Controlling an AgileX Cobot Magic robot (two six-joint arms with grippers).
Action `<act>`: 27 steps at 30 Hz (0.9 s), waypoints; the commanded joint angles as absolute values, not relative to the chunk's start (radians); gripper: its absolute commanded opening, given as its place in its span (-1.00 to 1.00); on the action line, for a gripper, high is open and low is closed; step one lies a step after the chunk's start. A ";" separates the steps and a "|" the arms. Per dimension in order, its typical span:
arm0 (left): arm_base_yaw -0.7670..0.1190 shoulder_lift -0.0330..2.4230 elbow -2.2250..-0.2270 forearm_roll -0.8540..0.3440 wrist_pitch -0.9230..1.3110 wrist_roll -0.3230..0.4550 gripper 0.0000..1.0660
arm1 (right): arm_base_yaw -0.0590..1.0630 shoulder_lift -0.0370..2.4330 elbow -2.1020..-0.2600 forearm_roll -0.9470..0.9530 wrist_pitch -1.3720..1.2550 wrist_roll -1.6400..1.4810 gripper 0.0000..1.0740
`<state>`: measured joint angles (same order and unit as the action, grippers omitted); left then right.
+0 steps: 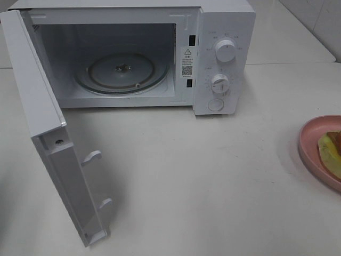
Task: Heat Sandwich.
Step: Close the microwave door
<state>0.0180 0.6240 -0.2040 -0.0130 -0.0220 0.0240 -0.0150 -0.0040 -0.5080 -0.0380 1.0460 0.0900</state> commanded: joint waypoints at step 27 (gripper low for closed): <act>-0.180 1.241 -0.249 0.086 -0.684 0.022 -1.00 | -0.022 -0.031 -0.507 -0.037 1.036 0.090 0.42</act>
